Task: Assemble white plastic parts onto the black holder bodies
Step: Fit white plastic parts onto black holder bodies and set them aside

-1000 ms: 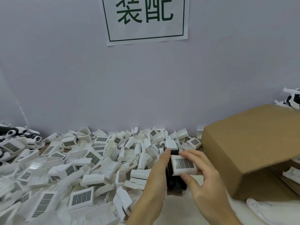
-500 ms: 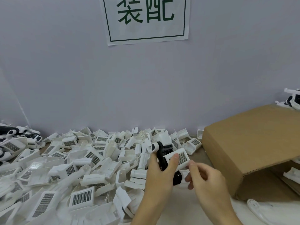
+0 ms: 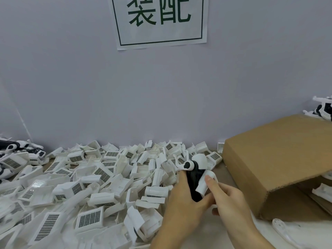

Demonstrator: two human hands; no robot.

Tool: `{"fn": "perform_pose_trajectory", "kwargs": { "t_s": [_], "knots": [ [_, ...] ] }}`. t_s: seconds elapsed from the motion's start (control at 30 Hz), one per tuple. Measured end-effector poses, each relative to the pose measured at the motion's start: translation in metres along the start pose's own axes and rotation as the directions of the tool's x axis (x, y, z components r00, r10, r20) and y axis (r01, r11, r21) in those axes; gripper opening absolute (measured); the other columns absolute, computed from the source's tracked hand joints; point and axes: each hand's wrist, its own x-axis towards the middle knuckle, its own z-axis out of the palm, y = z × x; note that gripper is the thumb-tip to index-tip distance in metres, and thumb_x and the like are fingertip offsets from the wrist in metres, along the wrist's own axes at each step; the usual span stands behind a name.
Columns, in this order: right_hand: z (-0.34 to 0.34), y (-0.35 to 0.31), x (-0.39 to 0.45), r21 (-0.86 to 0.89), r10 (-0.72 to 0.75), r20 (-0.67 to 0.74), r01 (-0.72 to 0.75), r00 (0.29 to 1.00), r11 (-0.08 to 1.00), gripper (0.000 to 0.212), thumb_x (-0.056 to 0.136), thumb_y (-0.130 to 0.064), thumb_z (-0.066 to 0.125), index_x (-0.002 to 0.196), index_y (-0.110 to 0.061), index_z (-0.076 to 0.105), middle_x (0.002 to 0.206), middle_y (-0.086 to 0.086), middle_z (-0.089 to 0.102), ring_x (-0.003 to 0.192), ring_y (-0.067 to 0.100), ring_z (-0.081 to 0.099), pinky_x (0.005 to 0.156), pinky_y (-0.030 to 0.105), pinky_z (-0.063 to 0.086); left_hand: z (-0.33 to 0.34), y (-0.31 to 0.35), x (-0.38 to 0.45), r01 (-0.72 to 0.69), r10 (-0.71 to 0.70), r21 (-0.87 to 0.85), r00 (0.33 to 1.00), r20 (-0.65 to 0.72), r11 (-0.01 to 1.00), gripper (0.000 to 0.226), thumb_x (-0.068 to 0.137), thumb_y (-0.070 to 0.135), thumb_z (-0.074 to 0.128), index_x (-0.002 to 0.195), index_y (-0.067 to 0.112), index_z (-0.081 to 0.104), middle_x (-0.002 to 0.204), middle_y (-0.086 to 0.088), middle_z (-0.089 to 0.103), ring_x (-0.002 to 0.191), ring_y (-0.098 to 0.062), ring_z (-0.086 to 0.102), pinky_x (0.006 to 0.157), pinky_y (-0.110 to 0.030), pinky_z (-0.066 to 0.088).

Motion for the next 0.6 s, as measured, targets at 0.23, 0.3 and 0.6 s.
{"fn": "perform_pose_trajectory", "kwargs": {
  "t_s": [0.23,0.3,0.6],
  "knots": [
    [-0.0062,0.0003,0.0017,-0.048,-0.199,-0.216,0.193,0.956,0.980,0.036,0.097,-0.033,0.059,0.065,-0.020,0.066,0.054,-0.011,0.061,0.050,-0.001,0.054,0.060,0.031,0.040,-0.0049,0.0018,0.0011,0.107,-0.107,-0.134,0.994,0.006,0.985,0.079,0.052,0.066,0.078,0.120,0.044,0.045,0.100,0.020,0.063,0.099,-0.002,0.064,0.090,-0.036,0.058],
    [-0.0053,0.0016,0.0021,-0.077,-0.262,-0.241,0.250,0.935,0.965,0.024,0.095,-0.038,0.062,0.078,-0.023,0.070,0.070,-0.010,0.071,0.067,0.003,0.066,0.067,0.033,0.048,-0.0065,0.0020,0.0009,0.122,-0.120,-0.200,0.992,0.025,0.972,0.073,0.056,0.058,0.082,0.119,0.043,0.048,0.098,0.017,0.065,0.096,-0.006,0.066,0.089,-0.037,0.059],
    [-0.0033,0.0033,-0.0013,-0.123,-0.357,-0.197,0.338,0.913,0.933,0.024,0.097,-0.032,0.057,0.080,-0.022,0.070,0.072,-0.005,0.067,0.067,0.008,0.058,0.064,0.028,0.042,-0.0087,0.0023,0.0017,0.194,-0.175,-0.306,0.981,0.090,0.932,0.039,0.071,0.037,0.053,0.095,0.068,0.056,0.103,0.014,0.072,0.104,-0.009,0.065,0.097,-0.033,0.052]
  ]
}}
